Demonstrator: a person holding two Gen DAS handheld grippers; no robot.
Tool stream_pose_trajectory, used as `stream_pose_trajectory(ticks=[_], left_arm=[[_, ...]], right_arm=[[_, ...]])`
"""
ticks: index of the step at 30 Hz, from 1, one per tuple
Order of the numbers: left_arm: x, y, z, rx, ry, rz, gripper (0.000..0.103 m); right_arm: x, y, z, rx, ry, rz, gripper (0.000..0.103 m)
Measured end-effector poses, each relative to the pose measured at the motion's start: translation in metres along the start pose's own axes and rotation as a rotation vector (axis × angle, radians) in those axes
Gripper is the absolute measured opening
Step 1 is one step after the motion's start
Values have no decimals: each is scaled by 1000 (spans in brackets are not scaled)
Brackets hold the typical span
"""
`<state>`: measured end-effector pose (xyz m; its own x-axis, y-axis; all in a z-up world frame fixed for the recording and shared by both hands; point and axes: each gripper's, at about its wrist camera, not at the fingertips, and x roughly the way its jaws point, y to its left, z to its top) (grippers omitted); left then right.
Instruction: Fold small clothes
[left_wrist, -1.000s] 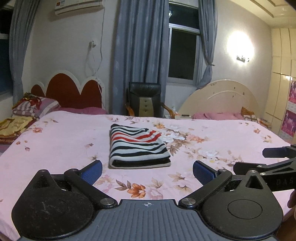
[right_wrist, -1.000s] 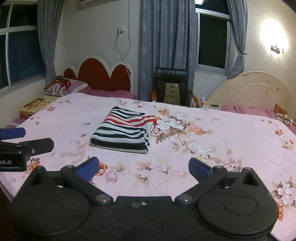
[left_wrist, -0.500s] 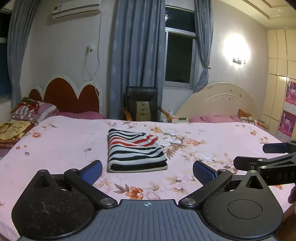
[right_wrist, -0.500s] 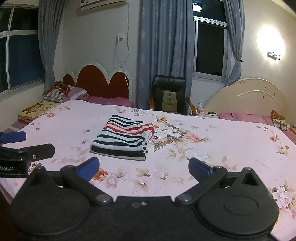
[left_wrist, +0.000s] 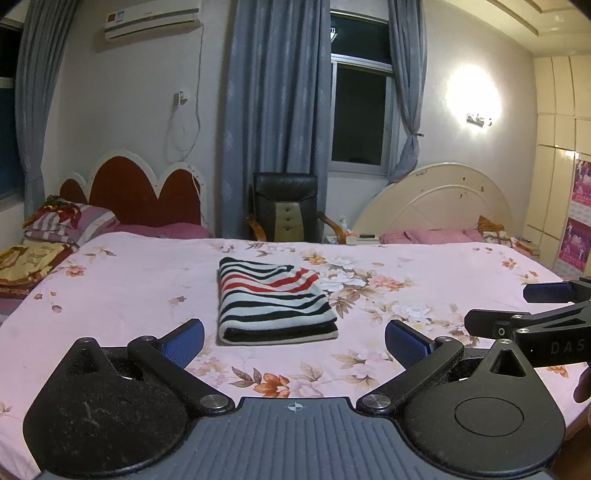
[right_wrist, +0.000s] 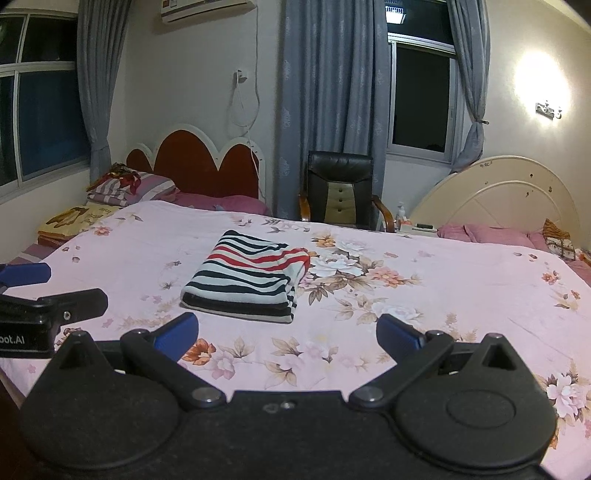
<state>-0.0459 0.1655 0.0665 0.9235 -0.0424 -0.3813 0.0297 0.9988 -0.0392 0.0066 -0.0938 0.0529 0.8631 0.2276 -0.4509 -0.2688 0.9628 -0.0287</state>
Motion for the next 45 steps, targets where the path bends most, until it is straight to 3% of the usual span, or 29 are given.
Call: stream_pose_trajectory(ticks=[45], left_arm=[[1, 2, -3, 10, 3, -20, 103]], right_arm=[[-6, -2, -2, -15, -3, 4, 102]])
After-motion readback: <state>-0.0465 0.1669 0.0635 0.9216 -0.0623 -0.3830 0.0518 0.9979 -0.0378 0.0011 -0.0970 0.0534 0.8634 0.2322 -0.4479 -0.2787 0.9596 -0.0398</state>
